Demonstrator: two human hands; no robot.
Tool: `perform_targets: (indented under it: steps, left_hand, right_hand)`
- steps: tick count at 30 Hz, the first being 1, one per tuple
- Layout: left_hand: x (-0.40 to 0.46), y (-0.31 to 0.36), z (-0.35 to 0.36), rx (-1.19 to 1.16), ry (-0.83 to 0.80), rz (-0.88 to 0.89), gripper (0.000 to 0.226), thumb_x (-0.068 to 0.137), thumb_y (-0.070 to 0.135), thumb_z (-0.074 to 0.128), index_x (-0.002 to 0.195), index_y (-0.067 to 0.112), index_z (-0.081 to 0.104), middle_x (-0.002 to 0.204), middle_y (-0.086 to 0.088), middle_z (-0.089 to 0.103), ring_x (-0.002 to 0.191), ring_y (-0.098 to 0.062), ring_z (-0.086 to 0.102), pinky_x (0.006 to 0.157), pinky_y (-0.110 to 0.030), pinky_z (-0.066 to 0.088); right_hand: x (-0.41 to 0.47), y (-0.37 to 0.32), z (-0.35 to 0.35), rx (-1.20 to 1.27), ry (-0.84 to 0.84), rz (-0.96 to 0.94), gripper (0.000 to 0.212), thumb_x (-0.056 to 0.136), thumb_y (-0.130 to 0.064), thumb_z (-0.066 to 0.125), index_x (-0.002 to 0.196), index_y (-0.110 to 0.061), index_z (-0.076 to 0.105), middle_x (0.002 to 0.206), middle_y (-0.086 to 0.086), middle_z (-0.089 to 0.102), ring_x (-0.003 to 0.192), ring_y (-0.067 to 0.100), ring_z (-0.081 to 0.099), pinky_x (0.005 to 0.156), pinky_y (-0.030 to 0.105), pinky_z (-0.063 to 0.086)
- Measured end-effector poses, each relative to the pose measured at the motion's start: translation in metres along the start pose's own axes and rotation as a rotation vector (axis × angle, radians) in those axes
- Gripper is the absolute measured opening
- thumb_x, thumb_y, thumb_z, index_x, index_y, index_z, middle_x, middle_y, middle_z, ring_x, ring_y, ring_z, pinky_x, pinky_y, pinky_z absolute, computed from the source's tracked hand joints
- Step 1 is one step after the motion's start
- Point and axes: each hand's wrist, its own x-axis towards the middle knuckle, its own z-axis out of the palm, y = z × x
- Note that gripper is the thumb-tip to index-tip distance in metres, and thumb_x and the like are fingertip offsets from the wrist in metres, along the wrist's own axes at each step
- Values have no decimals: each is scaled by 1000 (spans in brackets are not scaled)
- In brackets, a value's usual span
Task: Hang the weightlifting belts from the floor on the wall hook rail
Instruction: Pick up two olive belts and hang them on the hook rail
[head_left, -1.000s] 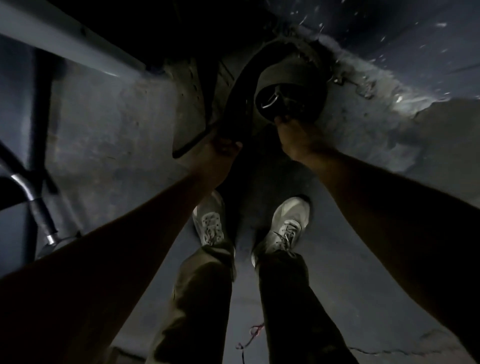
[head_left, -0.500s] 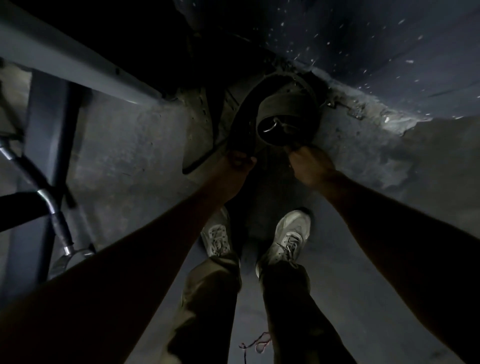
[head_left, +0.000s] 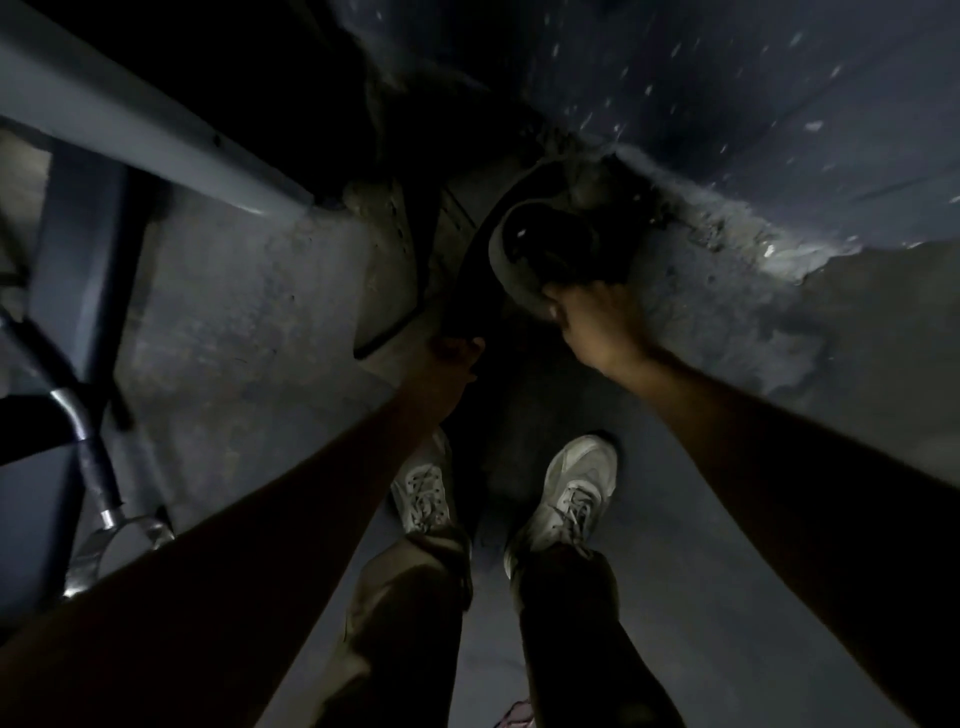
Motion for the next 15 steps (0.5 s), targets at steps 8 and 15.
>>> perform_targets:
  steps: [8, 15]
  left_hand:
    - [-140, 97, -18, 83, -18, 163, 32, 107, 28, 53, 130, 9, 63, 133, -16, 67, 126, -32, 62, 107, -42, 50]
    - [-302, 165, -41, -17, -154, 263, 9, 102, 28, 63, 94, 26, 65, 78, 10, 77, 73, -1, 73, 63, -15, 58]
  right_hand:
    - [-108, -26, -169, 1076, 91, 92, 35, 102, -6, 62, 135, 7, 61, 136, 22, 67, 134, 36, 59, 115, 50, 46]
    - [-232, -73, -289, 1361, 150, 58, 29, 101, 4, 58, 130, 4, 65, 122, 18, 73, 118, 32, 68, 108, 44, 52]
